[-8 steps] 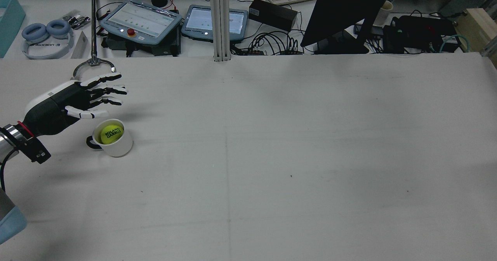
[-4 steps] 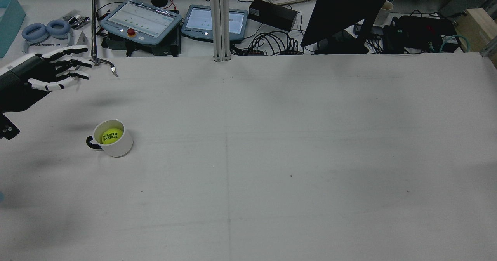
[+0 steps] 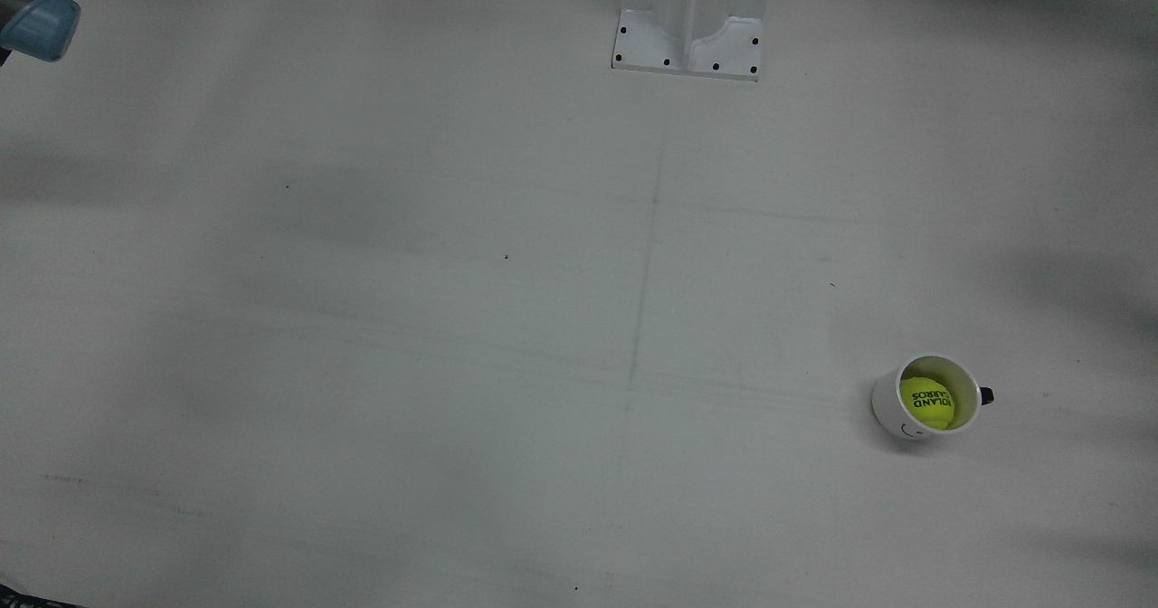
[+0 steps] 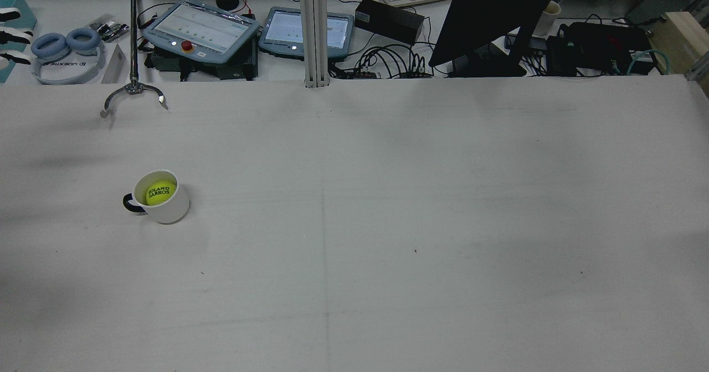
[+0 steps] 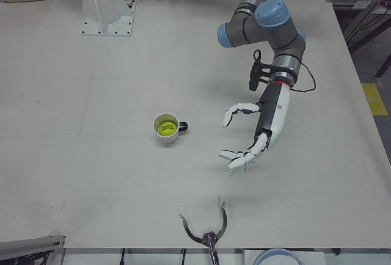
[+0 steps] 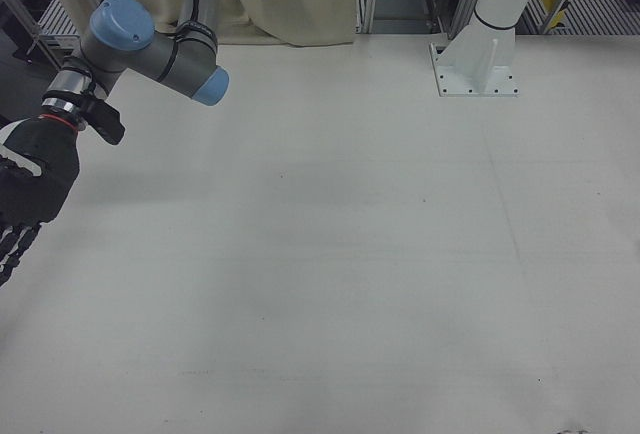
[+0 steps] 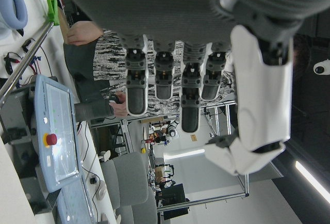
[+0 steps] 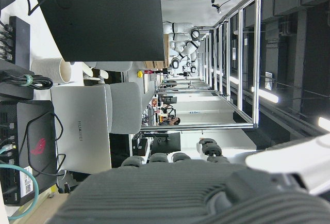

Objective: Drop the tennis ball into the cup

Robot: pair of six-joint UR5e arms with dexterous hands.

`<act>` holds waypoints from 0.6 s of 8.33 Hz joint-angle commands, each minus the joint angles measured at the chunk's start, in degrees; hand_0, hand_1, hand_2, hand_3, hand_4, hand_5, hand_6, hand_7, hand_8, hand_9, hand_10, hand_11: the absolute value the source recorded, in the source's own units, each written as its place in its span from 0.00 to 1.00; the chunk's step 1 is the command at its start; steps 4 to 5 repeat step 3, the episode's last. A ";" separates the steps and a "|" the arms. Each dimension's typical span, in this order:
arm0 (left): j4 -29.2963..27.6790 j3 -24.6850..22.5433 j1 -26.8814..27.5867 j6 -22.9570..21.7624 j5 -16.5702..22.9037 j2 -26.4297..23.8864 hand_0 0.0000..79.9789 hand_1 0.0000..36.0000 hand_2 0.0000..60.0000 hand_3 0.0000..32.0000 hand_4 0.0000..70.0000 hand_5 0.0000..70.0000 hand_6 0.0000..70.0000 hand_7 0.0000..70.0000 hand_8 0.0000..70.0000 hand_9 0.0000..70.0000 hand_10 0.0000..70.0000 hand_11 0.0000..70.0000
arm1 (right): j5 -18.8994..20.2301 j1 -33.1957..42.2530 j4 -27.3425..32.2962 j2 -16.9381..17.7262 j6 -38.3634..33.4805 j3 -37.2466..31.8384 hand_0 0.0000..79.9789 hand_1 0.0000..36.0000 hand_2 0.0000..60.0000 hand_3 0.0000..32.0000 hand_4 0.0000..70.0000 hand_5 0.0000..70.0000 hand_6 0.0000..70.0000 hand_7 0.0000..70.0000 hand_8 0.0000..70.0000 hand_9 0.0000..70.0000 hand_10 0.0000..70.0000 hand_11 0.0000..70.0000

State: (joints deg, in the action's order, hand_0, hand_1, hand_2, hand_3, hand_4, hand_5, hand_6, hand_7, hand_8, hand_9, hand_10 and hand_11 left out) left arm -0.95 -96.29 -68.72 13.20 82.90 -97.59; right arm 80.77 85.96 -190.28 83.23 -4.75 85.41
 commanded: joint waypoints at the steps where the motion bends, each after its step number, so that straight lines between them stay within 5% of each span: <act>1: -1.06 3.28 -6.23 0.60 1.55 0.91 0.75 0.84 0.68 0.00 0.31 0.26 0.68 0.40 0.29 0.27 0.34 0.53 | 0.00 0.00 0.00 0.00 0.00 0.11 0.00 0.00 0.00 0.00 0.00 0.00 0.00 0.00 0.00 0.00 0.00 0.00; 5: -2.29 4.53 -7.30 0.87 1.91 0.91 0.76 0.84 0.70 0.00 0.33 0.27 0.77 0.41 0.31 0.28 0.35 0.54 | 0.00 0.00 0.00 0.00 0.09 0.20 0.00 0.00 0.00 0.00 0.00 0.00 0.00 0.00 0.00 0.00 0.00 0.00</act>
